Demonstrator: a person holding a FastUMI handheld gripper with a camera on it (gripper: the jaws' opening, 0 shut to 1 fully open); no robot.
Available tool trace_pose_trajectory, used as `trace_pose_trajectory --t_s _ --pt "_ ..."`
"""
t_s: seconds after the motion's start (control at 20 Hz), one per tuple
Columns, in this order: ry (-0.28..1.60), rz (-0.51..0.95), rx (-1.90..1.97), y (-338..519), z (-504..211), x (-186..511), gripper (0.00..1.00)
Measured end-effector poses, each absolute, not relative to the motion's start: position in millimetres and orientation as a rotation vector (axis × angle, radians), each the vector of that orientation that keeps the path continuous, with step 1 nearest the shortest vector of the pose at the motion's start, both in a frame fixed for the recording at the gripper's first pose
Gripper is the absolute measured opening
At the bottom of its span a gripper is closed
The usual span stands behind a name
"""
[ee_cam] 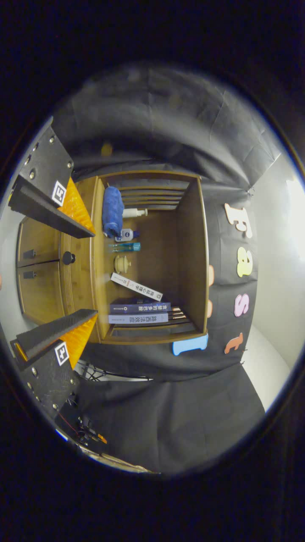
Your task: Pull open the drawer, take out the items inside it, and place them on the countertop above the cabinet.
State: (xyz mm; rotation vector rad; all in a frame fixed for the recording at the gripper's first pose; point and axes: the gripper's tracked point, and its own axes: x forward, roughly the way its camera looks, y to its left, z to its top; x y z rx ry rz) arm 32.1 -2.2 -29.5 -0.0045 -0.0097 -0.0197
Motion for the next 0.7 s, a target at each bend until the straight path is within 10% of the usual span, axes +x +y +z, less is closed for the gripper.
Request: trace_pose_trajectory --t_s 0.7 --pt "0.087 0.027 -0.005 29.8 -155.1 161.0 1.0"
